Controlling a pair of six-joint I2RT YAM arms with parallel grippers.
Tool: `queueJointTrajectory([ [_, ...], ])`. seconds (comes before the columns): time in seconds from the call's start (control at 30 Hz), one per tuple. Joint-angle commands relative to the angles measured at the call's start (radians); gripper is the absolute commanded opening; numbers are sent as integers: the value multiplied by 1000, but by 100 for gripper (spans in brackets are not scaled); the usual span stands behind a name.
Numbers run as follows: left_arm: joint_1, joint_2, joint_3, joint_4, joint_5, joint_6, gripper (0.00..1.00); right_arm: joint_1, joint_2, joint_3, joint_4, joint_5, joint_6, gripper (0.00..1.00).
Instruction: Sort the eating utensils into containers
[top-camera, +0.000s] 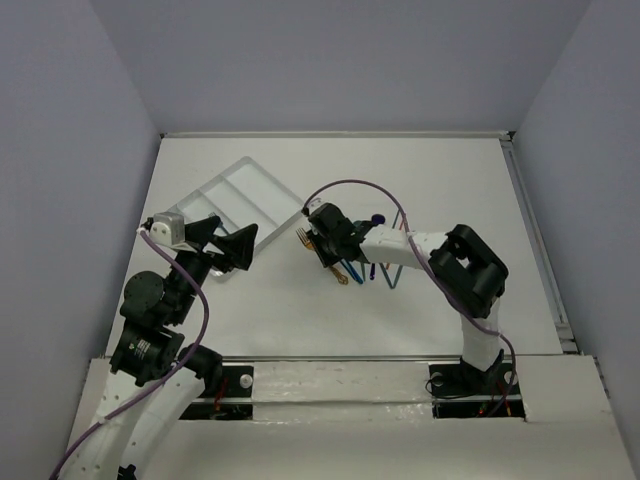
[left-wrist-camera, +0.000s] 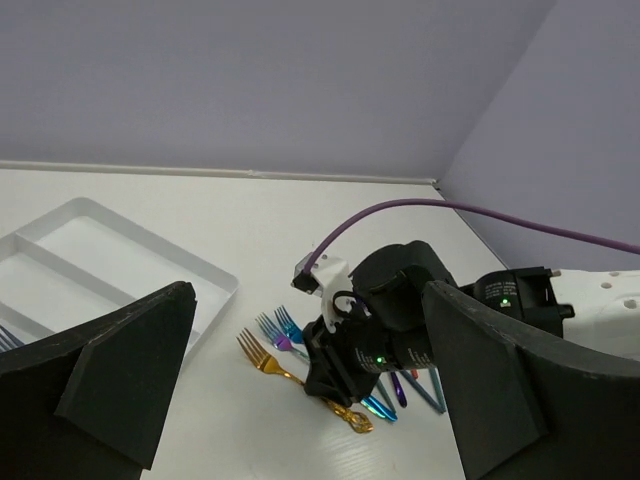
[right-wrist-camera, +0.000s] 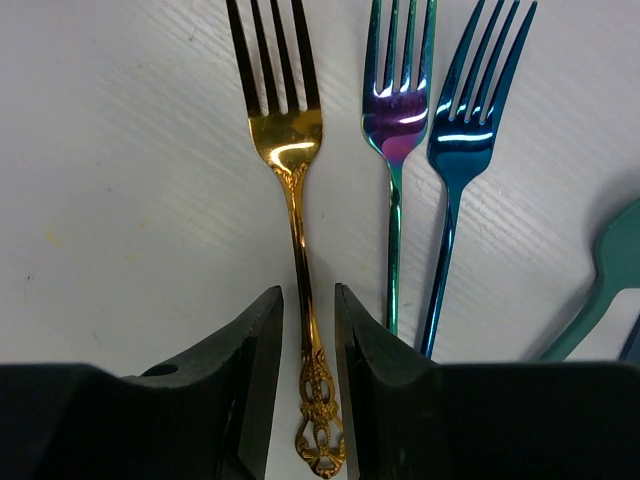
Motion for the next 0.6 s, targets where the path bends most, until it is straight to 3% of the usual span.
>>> queueJointTrajectory([
  [0.0, 4, 7, 48, 30, 39, 15, 99, -17, 50, 46, 19, -9, -7, 32],
  [0.1, 4, 7, 48, 30, 41, 15, 99, -17, 56, 34, 41, -37, 4, 30],
  [0.2, 4, 7, 48, 30, 44, 15, 99, -17, 54, 33, 50, -72, 5, 20],
  [0.23, 4, 5, 48, 31, 44, 15, 99, -17, 48, 33, 50, -75, 7, 8],
  [0.27, 4, 4, 48, 30, 42, 15, 99, -17, 42, 33, 47, -80, 8, 3],
  [0.57, 4, 1, 49, 31, 41, 15, 99, 1, -151, 24, 88, -231, 7, 0],
])
